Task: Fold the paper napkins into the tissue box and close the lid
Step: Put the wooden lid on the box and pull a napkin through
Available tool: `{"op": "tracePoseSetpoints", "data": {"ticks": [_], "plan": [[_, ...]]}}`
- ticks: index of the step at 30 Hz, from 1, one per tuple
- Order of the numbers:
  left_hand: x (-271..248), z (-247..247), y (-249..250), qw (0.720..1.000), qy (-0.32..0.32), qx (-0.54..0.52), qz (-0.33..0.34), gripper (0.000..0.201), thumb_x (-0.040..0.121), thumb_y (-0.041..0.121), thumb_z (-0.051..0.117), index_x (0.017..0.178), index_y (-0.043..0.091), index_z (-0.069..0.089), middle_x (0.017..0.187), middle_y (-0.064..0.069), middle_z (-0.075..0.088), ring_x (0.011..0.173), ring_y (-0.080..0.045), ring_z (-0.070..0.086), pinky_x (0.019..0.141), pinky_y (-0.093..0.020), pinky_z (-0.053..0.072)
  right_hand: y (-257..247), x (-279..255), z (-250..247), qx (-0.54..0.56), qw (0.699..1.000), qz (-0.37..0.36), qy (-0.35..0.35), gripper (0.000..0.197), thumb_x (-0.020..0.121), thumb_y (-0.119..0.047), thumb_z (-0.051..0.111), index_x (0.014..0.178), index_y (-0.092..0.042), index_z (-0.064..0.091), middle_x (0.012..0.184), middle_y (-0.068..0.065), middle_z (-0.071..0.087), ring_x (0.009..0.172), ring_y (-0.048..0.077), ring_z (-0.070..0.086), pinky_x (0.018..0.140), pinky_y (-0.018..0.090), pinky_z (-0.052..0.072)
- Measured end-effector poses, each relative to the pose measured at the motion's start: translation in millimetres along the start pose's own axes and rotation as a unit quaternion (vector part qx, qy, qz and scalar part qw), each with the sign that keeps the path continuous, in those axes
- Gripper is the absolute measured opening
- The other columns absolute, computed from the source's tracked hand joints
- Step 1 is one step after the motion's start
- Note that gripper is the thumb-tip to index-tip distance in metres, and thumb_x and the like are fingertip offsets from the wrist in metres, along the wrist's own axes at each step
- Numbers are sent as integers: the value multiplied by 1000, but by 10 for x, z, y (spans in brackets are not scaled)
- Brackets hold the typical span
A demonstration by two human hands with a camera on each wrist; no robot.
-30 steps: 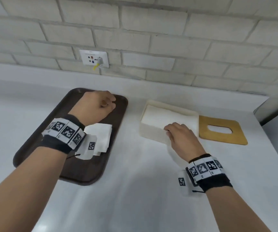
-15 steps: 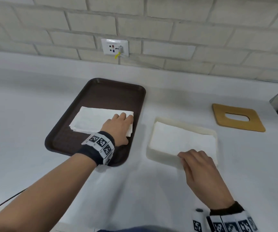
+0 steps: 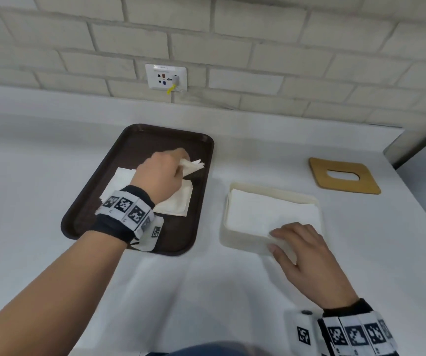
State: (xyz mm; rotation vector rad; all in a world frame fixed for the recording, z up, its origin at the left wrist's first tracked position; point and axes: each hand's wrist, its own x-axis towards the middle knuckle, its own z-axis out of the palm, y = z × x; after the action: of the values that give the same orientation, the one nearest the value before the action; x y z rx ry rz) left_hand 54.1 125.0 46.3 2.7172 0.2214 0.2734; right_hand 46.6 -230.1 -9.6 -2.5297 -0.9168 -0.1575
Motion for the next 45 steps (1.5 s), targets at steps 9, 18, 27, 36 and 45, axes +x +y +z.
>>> {"op": "tracePoseSetpoints", "data": {"ticks": [9,18,27,36,45], "plan": [[-81,-743,720,926,71,-327,174,14,98,13,65,109,21,67,97,11,71,85,-14,66,77,-30,54,-352,508,-250,416,897,112,100,93,77,-44,87,152,-43,32,156,-23,38,145,-1,36,112,30,39],[54,-111,1136,794,36,-607,11,19,94,-3,68,100,15,66,92,-5,72,87,-22,65,75,-32,54,-64,511,-292,635,728,220,137,43,88,-5,71,126,-20,61,120,-1,69,110,18,68,102,48,50],[151,-94,1265,786,38,-617,-11,21,96,-6,65,100,14,66,90,-3,73,84,-19,68,72,-27,57,248,708,-501,569,796,206,-8,20,92,-1,66,107,-12,68,111,9,76,102,24,71,94,41,53],[-288,446,999,951,-60,-294,-76,60,82,11,68,131,43,57,94,-6,63,71,-17,64,73,-27,59,693,873,-640,307,924,229,10,22,88,-18,73,102,-35,73,111,-13,72,102,13,68,93,37,53],[-414,629,1085,995,-84,-49,-36,52,84,37,53,133,29,66,99,-1,69,104,-27,53,89,-39,52,564,792,-541,4,987,132,-95,33,95,-25,58,126,-31,64,95,-7,73,80,17,61,93,38,50]]}}
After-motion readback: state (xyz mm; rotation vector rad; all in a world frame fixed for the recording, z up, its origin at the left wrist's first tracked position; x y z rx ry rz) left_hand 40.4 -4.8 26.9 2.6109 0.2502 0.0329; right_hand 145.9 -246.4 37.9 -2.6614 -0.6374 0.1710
